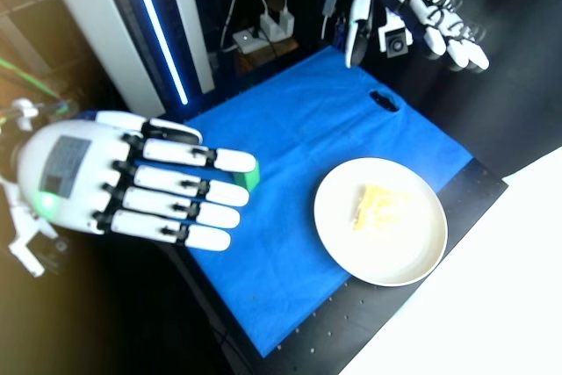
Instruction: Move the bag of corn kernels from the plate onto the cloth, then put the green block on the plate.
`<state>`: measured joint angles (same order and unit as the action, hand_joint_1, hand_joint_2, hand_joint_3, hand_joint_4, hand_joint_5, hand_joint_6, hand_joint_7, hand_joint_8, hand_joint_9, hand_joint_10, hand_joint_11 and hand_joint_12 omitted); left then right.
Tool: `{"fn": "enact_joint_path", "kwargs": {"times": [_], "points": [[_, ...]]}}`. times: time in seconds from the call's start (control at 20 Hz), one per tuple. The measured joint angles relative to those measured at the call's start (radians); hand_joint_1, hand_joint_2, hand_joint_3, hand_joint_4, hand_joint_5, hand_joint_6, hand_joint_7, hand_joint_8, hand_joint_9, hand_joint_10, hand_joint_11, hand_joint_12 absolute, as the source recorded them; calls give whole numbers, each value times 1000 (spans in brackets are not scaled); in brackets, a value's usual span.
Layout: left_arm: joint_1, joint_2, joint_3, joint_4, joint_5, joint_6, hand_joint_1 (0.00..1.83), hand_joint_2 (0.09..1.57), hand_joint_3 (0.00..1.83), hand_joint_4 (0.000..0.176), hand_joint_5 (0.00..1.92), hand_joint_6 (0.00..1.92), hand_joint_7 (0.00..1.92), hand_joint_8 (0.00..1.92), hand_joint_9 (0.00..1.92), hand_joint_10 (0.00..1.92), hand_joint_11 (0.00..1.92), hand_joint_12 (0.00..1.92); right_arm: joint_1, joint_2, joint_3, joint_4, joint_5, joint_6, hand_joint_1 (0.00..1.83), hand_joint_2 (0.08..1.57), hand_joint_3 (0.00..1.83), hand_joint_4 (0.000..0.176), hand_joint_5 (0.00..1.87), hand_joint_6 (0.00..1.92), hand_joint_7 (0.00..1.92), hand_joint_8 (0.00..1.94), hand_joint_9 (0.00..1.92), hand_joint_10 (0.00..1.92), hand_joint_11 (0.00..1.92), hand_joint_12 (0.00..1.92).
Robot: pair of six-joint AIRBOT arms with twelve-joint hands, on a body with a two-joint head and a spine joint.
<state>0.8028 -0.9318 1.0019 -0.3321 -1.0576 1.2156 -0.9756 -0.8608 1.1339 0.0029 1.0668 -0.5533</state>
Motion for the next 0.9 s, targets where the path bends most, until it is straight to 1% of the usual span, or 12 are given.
{"fn": "enact_joint_path", "kwargs": {"times": [0.1,0.25,0.3,0.4,0.5,0.55,0.6,0.65,0.7,0.75,0.85,0.9], "points": [[-3,-11,9,11,2,0,209,1385,0,63,140,130,236,0,120,391,0,1530,0,-4,0,1,0,0,606,1449,14,0,0,0,171,24,0,623,0,1669],[-13,-14,13,18,15,-1,256,1410,4,48,151,116,179,1,37,378,0,1373,0,-8,0,0,-2,0,642,1443,5,0,0,0,80,7,0,442,0,1688],[-14,-14,19,18,25,-1,278,1413,3,32,140,112,170,1,21,395,0,1421,0,-12,0,4,-2,0,568,1433,1,0,0,0,74,4,0,345,0,1591],[-44,-37,49,10,68,-1,422,1360,0,39,102,110,134,6,0,455,0,1591,0,-18,0,3,-3,0,478,1429,0,0,0,0,49,13,0,253,0,1496],[-97,-72,90,28,142,-1,652,1263,0,0,87,109,133,3,0,294,0,1288,0,-26,0,0,-2,0,422,1428,0,0,0,0,58,10,0,307,0,1430],[-125,-96,117,45,188,-1,680,1231,0,8,87,98,62,0,0,62,0,1051,0,-29,0,1,-3,0,411,1427,0,0,0,0,61,8,0,355,0,1441],[-148,-119,142,55,239,-1,663,1195,0,3,99,91,37,2,0,12,0,875,0,-31,0,0,-3,0,428,1413,0,0,0,0,65,8,0,398,0,1462],[-169,-145,166,59,294,7,660,1160,0,22,75,74,7,0,0,2,0,659,0,-32,0,1,-3,0,404,1410,0,0,0,0,35,12,0,302,0,1456],[-193,-172,195,56,360,28,644,1133,0,16,67,64,1,0,0,0,0,458,0,-32,0,1,-3,-1,424,1411,0,0,0,0,10,3,0,195,0,1447],[-210,-196,225,39,410,54,631,1111,0,0,30,47,0,0,0,0,0,419,0,-33,0,2,-3,0,431,1415,0,0,0,0,12,2,0,154,0,1350],[-238,-252,306,-8,516,78,641,1090,0,1,0,3,0,0,0,0,0,450,-2,-33,0,2,-2,0,480,1430,3,0,0,0,1,0,0,95,0,1291],[-254,-285,359,-25,578,81,597,1101,0,0,0,0,0,0,0,0,0,624,-2,-33,0,3,-3,0,495,1434,2,0,0,0,0,0,0,86,0,1347]]}}
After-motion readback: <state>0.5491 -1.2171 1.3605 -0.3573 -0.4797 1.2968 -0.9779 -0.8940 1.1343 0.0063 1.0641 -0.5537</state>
